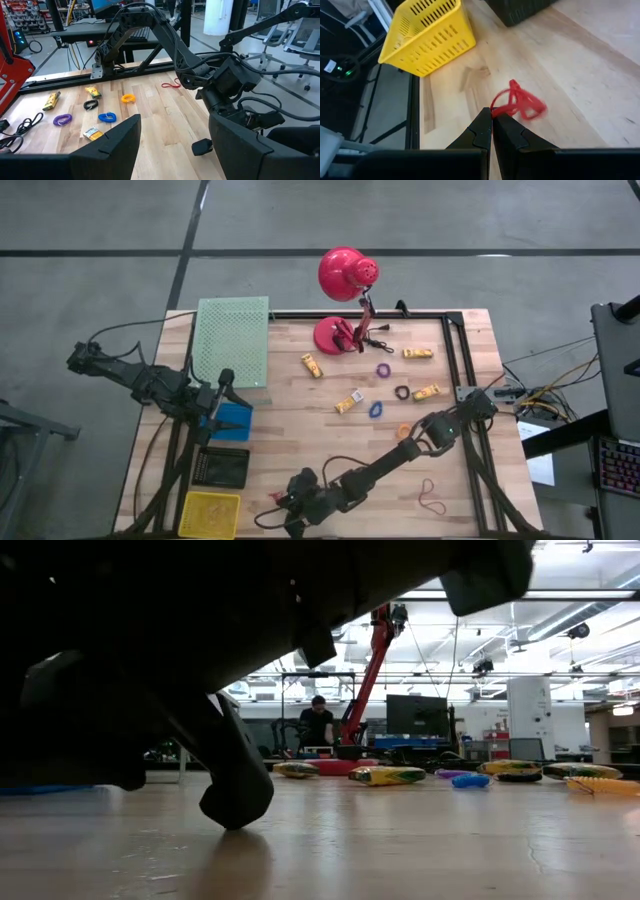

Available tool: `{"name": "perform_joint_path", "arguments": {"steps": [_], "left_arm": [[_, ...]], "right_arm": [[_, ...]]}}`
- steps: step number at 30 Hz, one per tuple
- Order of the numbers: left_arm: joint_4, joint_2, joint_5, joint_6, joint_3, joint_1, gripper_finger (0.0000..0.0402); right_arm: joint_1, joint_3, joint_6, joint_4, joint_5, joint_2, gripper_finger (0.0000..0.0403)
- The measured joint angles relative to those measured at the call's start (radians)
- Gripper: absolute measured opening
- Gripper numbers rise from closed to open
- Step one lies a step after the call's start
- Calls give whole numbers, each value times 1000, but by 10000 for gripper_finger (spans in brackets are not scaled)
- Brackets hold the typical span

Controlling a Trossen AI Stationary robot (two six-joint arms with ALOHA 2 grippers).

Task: Pick & Place Office Desk Supplies
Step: Put the top red rubber band into the yellow bin

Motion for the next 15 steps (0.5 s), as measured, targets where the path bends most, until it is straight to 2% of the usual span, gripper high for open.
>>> {"name": "perform_joint_path", "arguments": {"steps": [15], "left_arm": [[0, 0, 0, 0, 0, 0, 240]], "right_arm": [[-2, -2, -40, 26, -10, 3, 9]]}}
